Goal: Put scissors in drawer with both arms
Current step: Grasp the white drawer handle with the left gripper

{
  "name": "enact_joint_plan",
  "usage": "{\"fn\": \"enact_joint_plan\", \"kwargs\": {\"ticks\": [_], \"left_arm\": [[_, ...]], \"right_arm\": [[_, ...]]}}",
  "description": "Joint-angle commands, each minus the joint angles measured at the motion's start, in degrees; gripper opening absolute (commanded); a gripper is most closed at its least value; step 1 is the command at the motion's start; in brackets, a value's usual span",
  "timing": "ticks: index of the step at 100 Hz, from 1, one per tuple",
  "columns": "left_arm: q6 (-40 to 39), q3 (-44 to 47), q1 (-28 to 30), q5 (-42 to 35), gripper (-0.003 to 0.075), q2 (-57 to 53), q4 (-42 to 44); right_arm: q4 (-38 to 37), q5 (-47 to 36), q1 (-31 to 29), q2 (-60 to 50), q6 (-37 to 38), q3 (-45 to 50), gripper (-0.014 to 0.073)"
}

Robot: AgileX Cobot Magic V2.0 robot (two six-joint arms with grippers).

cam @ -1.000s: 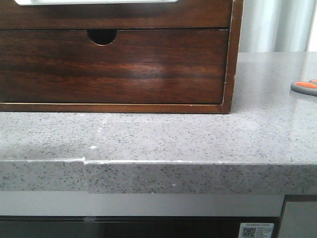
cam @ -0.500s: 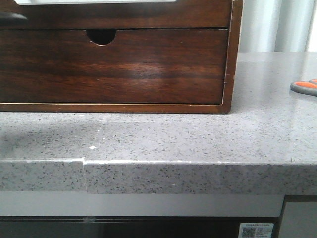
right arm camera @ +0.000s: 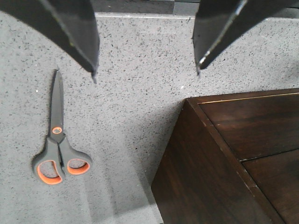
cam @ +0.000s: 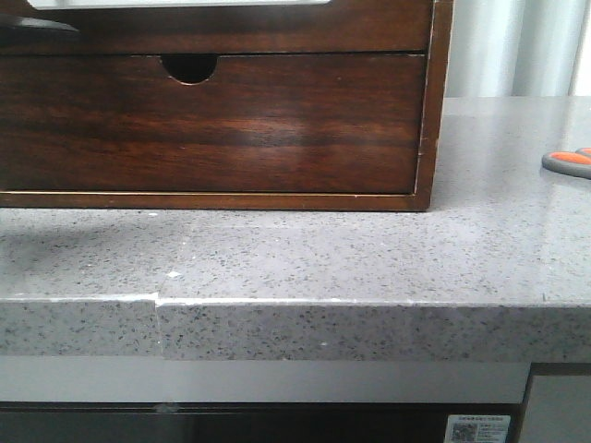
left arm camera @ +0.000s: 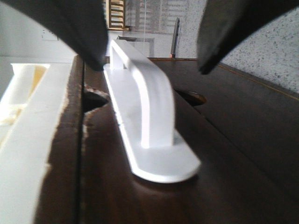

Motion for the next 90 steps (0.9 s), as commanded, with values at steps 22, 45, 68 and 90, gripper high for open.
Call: {"fn": "enact_joint_plan", "kwargs": {"ticks": [22, 45, 68, 90], "left_arm": [[1.9, -1.9, -0.2, 0.3, 0.0034, -0.1, -5.0], [1.9, -1.9, -0.2, 0.3, 0.0188, -0.1, -5.0], [1.9, -1.9, -0.2, -0.8, 0.0378, 0.0, -5.0], [1.9, -1.9, -0.2, -3.6, 0.0335, 0.0, -5.0]], "right_arm": [[-0.5, -4.0, -0.4, 1.1, 0.0, -1.9, 0.0391], [-0.5, -4.0, -0.4, 1.1, 0.0, -1.9, 0.0391], [-0.5, -4.0, -0.4, 1.1, 0.0, -1.9, 0.0391], [-0.5, -4.0, -0.4, 1.1, 0.0, -1.9, 0.039]]}}
